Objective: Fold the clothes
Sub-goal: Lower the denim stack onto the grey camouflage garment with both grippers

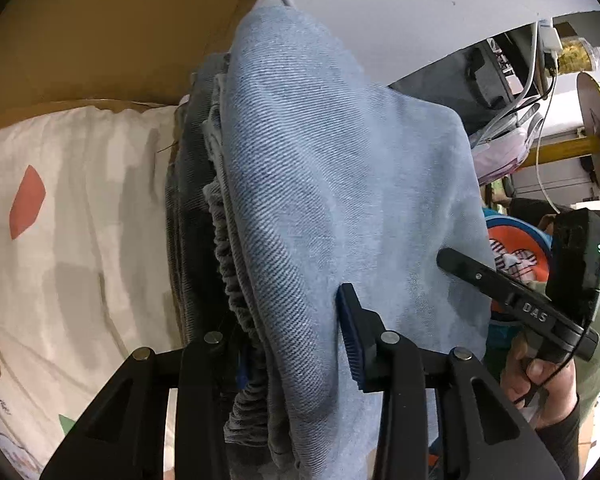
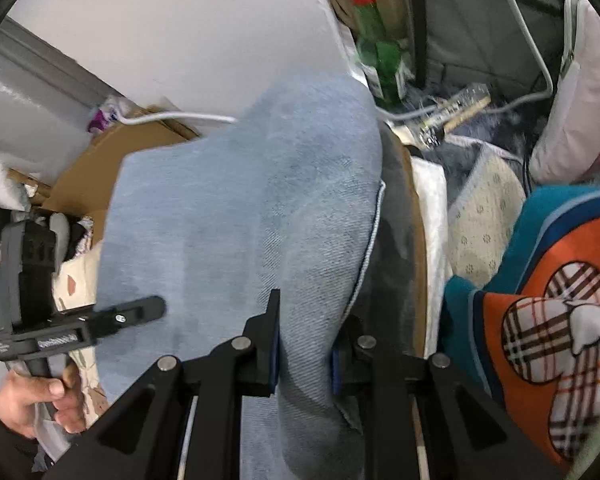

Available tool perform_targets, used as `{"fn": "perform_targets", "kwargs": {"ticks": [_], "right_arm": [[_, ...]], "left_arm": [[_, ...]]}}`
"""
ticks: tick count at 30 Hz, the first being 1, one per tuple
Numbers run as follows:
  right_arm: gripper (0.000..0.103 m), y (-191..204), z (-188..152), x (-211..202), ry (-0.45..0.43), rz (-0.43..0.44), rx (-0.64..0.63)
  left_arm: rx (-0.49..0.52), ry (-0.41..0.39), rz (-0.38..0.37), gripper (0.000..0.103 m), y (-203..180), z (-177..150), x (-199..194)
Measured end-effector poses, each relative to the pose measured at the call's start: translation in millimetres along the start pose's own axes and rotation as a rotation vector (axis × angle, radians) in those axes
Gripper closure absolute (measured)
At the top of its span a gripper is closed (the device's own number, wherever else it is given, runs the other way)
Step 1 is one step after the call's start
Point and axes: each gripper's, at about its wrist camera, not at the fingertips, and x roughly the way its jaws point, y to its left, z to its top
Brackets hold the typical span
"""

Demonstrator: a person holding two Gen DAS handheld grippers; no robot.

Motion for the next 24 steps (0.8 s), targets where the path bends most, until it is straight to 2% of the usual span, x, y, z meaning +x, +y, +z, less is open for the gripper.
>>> {"fn": "perform_targets", "kwargs": {"ticks": [5, 8, 9, 16, 21, 24], "right_arm": [[0.083, -9.1, -4.4, 15.3, 0.019, -0.026, 0.018], [0.073, -8.3, -3.7, 10.1, 0.023, -0.054, 0.013], [0.068, -7.9, -4.0, 7.0, 0.022, -0.070, 0.005], [0.067, -13.4, -7.0, -27.3, 0.009, -0.138, -0.008], [0.067, -9.4, -3.1, -60.3, -0.045, -0.127, -0.006], [0.067, -1.0, -4.4, -73.7, -0.077, -0.108, -0.008]], "left_arm": [[0.010, 0.023, 0.056, 0.061, -9.8, -1.1, -5.4], [0.022, 0.041, 0.119, 0.059, -17.4, 0.1, -12.9], [0.033, 0.044, 0.141, 0.059, -20.9, 0.0, -16.5], [0.047, 0.020, 0.338, 0.059, -42.2, 3.9, -62.0], [0.067, -0.035, 0.353, 0.059, -63.7, 10.2, -97.2], [0.092, -0.047, 0.339, 0.059, -78.9, 10.6, -100.2]]}}
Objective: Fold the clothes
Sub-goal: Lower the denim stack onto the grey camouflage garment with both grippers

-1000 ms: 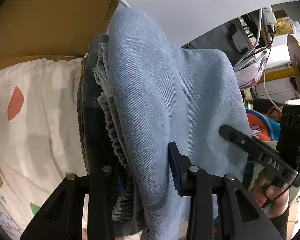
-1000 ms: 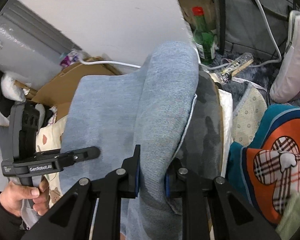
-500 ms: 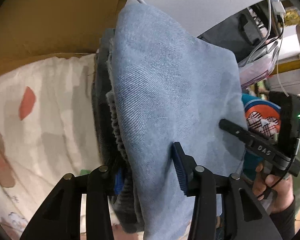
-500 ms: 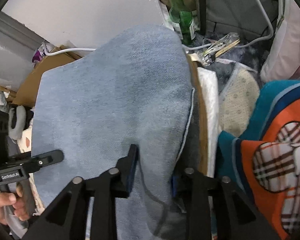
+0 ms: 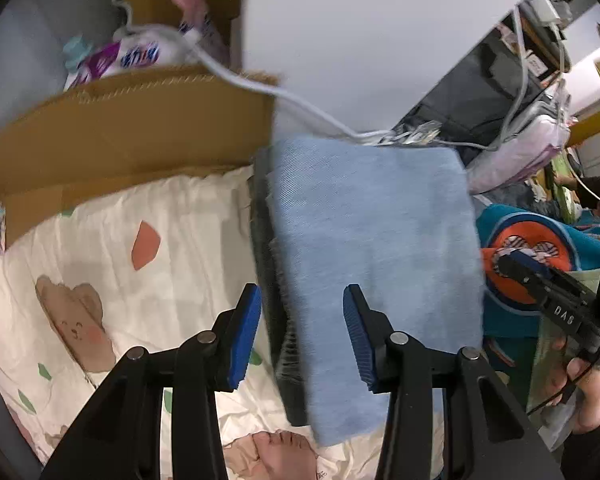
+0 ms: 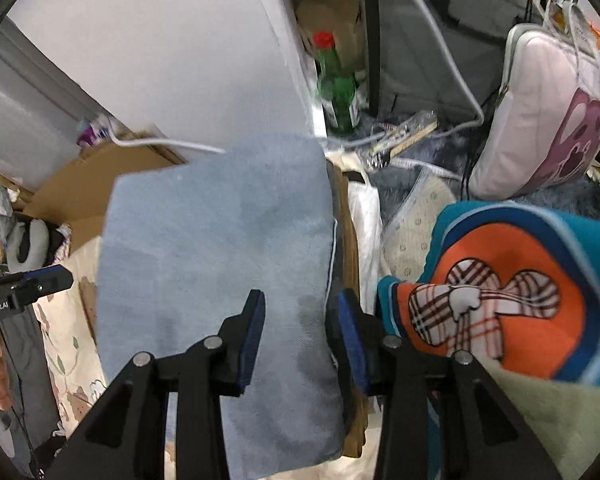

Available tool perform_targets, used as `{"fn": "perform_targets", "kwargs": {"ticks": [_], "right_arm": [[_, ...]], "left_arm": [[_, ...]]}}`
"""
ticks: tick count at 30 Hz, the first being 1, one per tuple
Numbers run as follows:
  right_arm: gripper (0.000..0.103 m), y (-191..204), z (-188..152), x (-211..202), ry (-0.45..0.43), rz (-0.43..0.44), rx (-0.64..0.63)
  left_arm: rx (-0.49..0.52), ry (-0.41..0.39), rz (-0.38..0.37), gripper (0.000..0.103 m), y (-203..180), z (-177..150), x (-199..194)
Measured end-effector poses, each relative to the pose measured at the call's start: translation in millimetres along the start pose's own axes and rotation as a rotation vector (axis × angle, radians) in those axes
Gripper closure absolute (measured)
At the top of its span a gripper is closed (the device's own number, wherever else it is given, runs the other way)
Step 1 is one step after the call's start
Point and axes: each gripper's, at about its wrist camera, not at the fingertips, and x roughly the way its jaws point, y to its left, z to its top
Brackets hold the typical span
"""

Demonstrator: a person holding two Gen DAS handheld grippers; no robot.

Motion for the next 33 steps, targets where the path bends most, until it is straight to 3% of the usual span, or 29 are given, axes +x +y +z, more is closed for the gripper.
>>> {"fn": "perform_targets", "kwargs": {"ticks": [4, 8, 15, 19, 23, 27, 33], "right_arm": [[0.067, 16.8, -6.9, -0.5, -0.009, 0.035, -0.031], [0.067, 29.4, -15.6, 24.6, 0.020, 0.029, -0.072], [0.067, 17.7, -27.5, 61.8, 0.053, -0.005, -0.016], [0.067, 23.5, -32.2, 71.0, 0.068, -0.001, -0.055], [0.067, 32.9, -32.5, 74.2, 0.093, -0.049, -0.089], [0.067, 37.9, -32.9, 69.5, 0.118, -0.072, -0.086], [0.067, 39.5, -28.2, 44.0, 0.072, -0.044, -0.090]], "left_arm": [[0.037, -0.001, -0.013, 0.059, -25.3, 1.7, 4.9], [0.097, 0.023, 0.000, 0.059, -43.7, 1.9, 26.6], [0.107, 0.087, 0.082, 0.059, -28.2, -4.7, 86.1], [0.184, 0.103, 0.139, 0.060, -26.5, -11.2, 103.7], [0.224, 0.134, 0.171, 0.060, -33.3, -10.2, 101.3], [0.188, 0.161, 0.167, 0.060, -34.3, -7.4, 88.0], [0.153, 0.114, 0.147, 0.059, -33.3, 4.4, 60.9]]}}
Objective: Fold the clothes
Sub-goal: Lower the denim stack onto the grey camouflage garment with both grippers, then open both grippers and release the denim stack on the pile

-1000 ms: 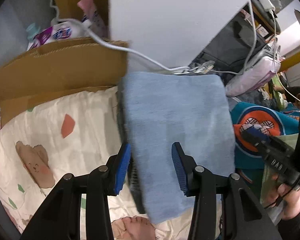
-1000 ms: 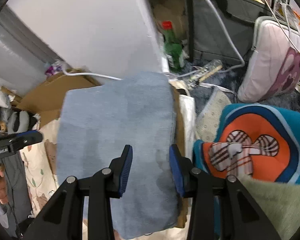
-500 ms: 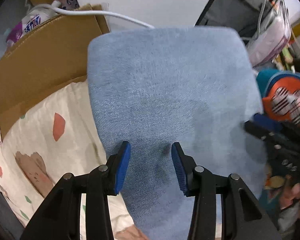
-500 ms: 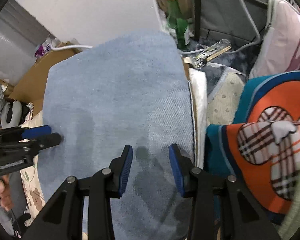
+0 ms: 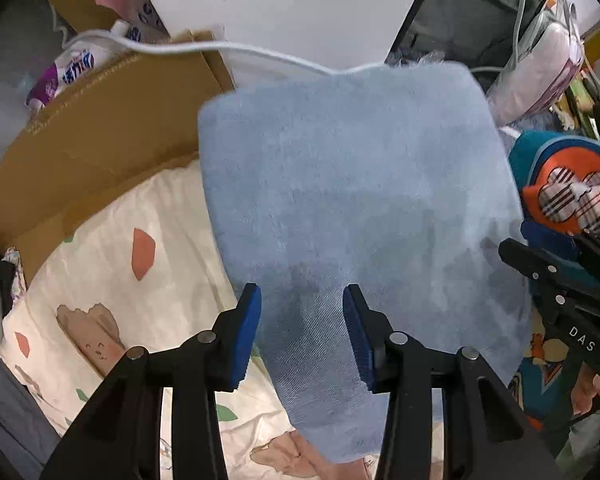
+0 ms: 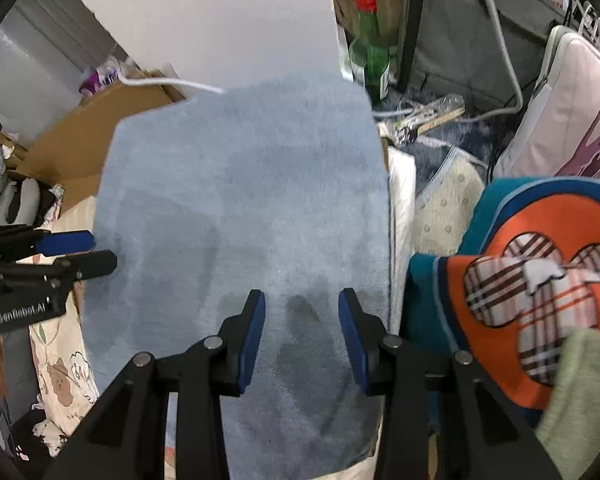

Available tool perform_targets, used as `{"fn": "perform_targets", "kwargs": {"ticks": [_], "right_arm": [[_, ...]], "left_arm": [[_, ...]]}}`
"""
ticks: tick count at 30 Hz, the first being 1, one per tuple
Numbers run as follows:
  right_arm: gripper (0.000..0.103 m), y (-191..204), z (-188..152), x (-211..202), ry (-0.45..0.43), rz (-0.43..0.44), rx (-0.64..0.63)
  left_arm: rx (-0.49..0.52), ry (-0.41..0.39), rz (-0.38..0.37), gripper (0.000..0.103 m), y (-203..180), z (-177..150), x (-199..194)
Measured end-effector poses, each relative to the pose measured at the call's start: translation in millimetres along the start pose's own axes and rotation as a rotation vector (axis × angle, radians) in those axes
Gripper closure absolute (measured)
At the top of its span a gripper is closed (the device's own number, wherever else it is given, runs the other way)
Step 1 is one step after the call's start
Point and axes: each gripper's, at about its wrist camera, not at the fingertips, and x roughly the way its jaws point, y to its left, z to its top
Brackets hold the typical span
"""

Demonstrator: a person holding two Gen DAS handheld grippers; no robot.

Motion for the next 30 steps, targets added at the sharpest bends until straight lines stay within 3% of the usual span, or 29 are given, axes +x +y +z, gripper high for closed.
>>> {"fn": "perform_targets", "kwargs": {"ticks": [5, 8, 15, 23, 27, 30], "right_arm": [[0.067, -5.5, 12.5, -5.9, -0.035, -0.001, 0.002], [0.074, -11.1, 20.7, -5.9, -0.061, 0.025, 0.002], [0.077, -10.5, 44.9, 13.7, -0.079, 0.012, -0.036], [0.077, -21.2, 89.4, 26.6, -0.118, 0.010, -0.034], [0.077, -14.8, 108.6, 22.1, -0.168, 0.063, -0.057], [0.077, -5.9, 113.8, 38.5, -0.122, -0.022, -0.111]], "left_arm": [[0.006, -0.043, -0.048, 0.060, -3.0, 7.4, -5.9], [0.018, -0.071, -0.058, 0.060, 0.6, 17.2, -5.1], [-0.072, -0.105, -0.122, 0.062, 33.7, 35.6, 16.9], [-0.103, -0.145, -0.114, 0.062, 48.1, 61.7, 33.6], [-0.142, -0.150, -0.104, 0.062, 48.1, 65.9, 43.0], [-0.158, -0.151, -0.093, 0.062, 47.5, 68.0, 42.7]]}}
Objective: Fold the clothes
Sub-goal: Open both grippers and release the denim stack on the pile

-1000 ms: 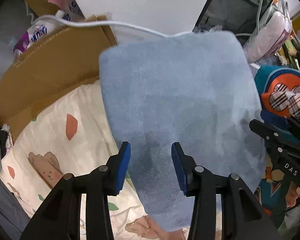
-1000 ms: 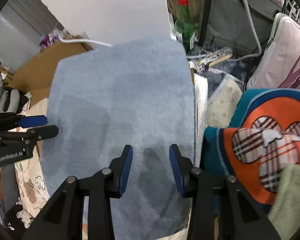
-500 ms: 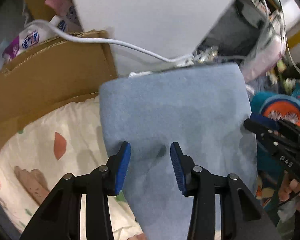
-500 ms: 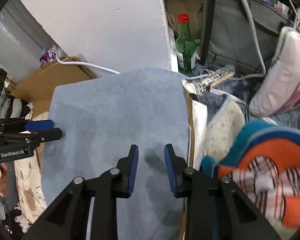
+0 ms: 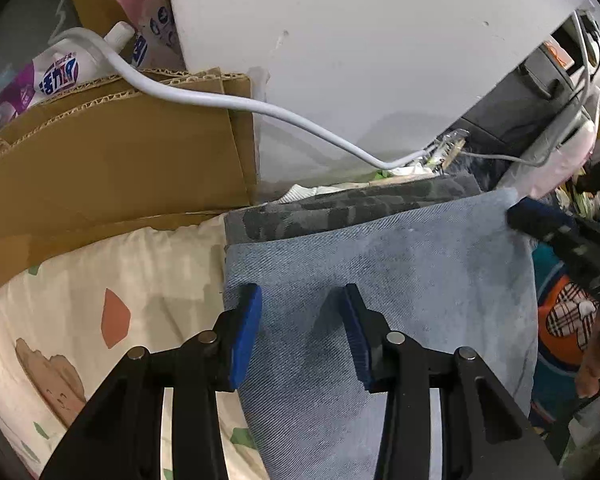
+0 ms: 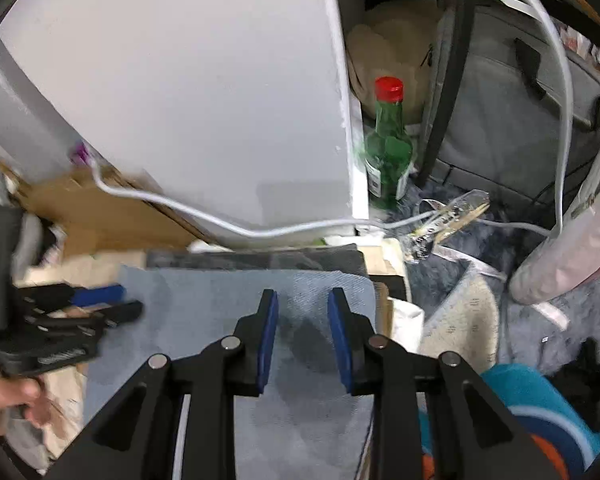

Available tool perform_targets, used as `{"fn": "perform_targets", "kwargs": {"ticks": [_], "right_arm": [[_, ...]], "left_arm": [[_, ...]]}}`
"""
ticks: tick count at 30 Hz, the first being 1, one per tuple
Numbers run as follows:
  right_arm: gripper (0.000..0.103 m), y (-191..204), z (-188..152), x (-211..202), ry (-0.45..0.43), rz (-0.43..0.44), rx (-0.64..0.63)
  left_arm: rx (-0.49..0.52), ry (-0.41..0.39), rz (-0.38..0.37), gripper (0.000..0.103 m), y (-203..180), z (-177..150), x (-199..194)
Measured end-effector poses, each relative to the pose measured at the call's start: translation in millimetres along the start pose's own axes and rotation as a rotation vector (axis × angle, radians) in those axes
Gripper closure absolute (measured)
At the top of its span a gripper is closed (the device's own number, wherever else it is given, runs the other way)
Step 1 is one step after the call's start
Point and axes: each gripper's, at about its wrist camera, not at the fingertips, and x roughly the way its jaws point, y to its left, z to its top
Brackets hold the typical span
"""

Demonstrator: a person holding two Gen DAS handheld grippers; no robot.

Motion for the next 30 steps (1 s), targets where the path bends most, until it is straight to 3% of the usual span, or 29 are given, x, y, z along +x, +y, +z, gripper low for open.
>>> {"fn": "perform_targets", "kwargs": {"ticks": [4, 9, 14, 21, 30], "right_arm": [[0.078, 7.6, -4.1, 2.9, 0.029, -0.080, -0.048], [0.078, 4.3, -28.1, -25.7, 0.025, -0.021, 0.043], [0.078, 11.8, -81.4, -42.6, 0.067, 0.013, 0.055], [0.077, 1.2, -158.6, -52.5, 0.128, -0.005, 0.075], [0.078, 17.5, -207.2, -88.2, 0.179, -0.053, 0.007]], "left_arm": [[0.058, -0.011, 0.054, 0.062, -11.2, -7.9, -15.5], [0.064, -0.024, 0.031, 0.062, -15.0, -36.7, -43.6], [0.086, 0.003, -0.004, 0.062, -20.8, -75.1, -49.5], [0.082, 0.024, 0.002, 0.062, -15.3, -131.9, -50.5], [0.001, 0.113, -0.017, 0.062, 6.8, -190.0, -66.3]]}}
